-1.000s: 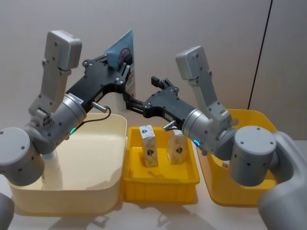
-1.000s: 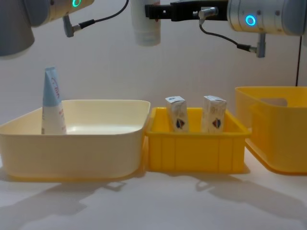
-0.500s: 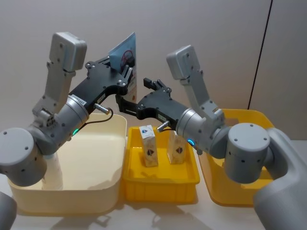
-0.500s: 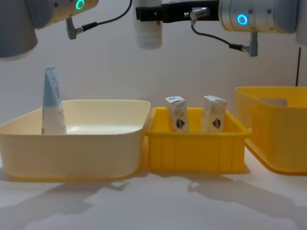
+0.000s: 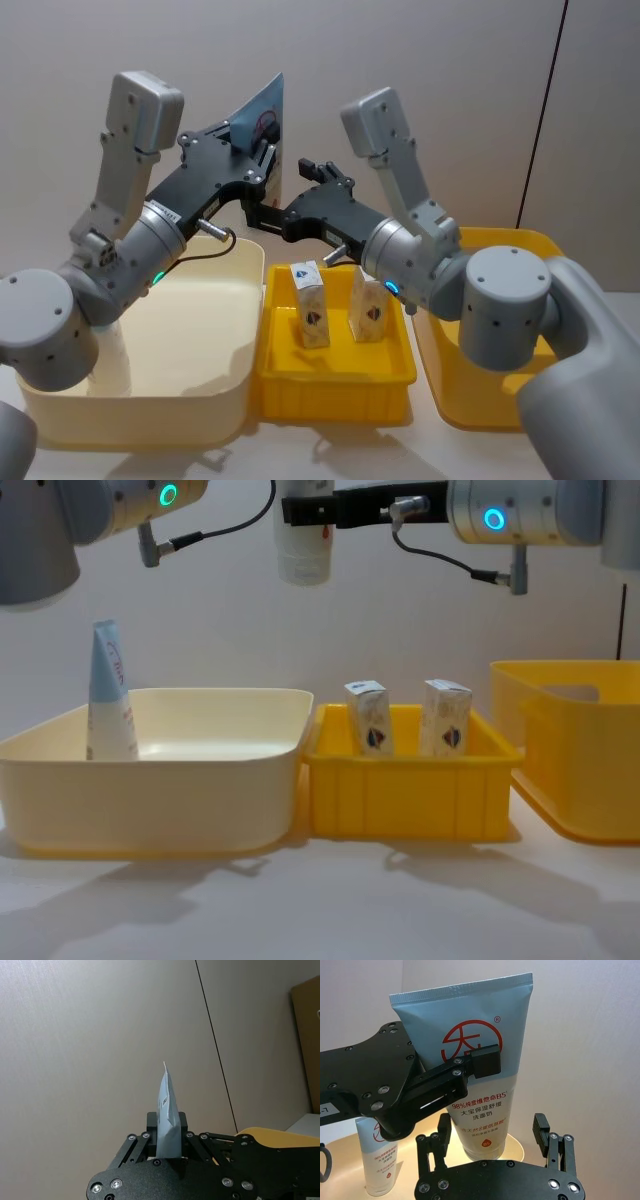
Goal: Bimanual collaborative sorting of washing and personal care products
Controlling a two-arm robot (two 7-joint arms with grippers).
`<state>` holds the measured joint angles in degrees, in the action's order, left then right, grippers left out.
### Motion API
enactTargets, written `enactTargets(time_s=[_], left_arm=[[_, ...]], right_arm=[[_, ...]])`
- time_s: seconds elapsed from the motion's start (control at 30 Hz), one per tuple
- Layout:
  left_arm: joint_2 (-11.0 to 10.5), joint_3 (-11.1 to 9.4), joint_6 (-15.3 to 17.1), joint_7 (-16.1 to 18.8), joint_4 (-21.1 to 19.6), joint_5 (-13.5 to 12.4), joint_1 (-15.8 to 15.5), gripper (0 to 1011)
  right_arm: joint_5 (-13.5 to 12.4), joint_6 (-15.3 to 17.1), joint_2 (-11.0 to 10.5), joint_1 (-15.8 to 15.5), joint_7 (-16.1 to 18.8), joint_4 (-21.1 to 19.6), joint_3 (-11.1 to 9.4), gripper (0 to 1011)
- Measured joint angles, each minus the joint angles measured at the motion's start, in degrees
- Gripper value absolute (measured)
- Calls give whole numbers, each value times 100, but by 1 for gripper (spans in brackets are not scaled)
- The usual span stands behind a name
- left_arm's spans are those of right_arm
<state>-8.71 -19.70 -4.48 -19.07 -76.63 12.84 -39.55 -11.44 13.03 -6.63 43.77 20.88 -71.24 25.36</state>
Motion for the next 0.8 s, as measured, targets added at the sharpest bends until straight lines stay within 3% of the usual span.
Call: enactTargets(time_s=[0.8], left_arm=[[-15, 48, 0, 14, -16, -40, 23, 216]], right_arm=[[-90, 145, 232, 456, 177, 628, 254, 1001]])
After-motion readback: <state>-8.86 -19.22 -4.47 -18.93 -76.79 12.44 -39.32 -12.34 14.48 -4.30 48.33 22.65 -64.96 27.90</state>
